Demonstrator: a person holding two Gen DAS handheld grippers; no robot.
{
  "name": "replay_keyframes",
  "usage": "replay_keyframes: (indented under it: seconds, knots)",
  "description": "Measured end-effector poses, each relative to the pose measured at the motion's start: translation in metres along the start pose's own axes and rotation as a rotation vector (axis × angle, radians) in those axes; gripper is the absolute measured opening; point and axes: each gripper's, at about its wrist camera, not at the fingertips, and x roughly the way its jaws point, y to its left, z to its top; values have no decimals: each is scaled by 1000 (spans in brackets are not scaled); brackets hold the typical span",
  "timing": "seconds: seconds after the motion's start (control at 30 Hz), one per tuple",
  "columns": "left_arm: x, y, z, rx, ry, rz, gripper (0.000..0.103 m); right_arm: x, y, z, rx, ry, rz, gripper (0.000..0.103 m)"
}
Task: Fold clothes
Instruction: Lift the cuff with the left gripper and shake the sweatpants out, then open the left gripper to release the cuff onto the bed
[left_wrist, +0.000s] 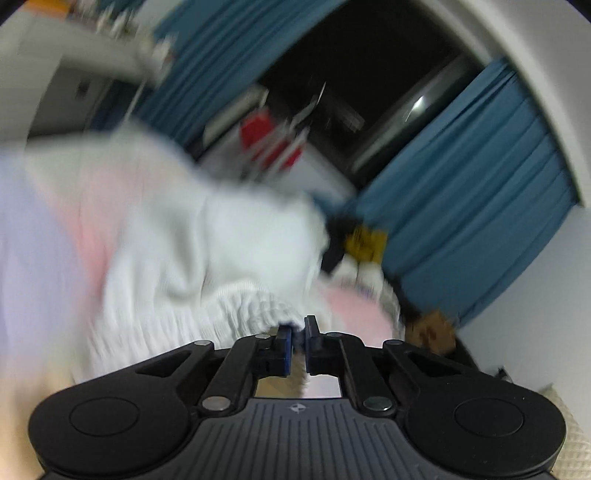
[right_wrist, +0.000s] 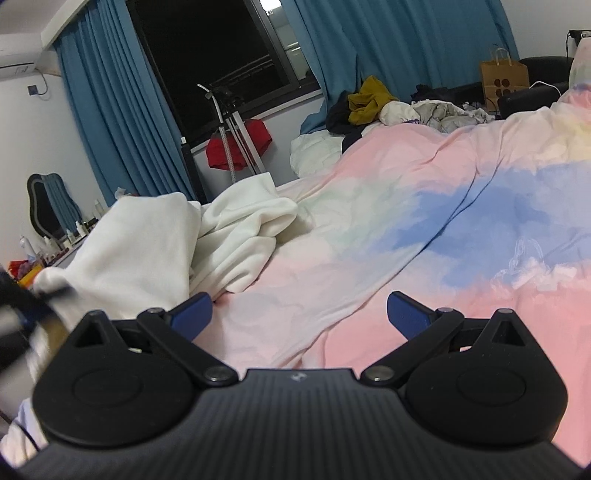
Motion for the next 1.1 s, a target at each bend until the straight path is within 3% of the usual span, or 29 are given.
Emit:
replay_keyframes:
  seconds: [0.1,0.5,0.53,0.67,0.73,0.77,0.83,0.9,1.1]
  knots:
    - [-23,3,49,27,-126,20,7,2,1,-2,-3,9,3,103]
    - [-18,158,209,-191,-242,480,7,22,11,-10,-76,41,-9,103]
    - [-17,181,211,-220,-209,503,7,24,12,-11,-78,46,-9,103]
    - [-13,235,202,-337,-144,474,8,34,13,-15,-92,61,-13,103]
    - [-22,240,201,-338,-135,443,17,37,14,-15,-89,63,-11,103]
    - [-28,237,200,-336,-125,431,22,38,14,-15,-87,64,-10,103]
    - [-33,232,197,-333,-107,413,45,39,15,-14,-84,64,-8,103]
    - [-37,232,187,-323,-102,385,55,36,16,-13,-82,58,-4,103]
    - [-79,185,147,-243,-52,345,68,20,15,-8,-64,28,44,100]
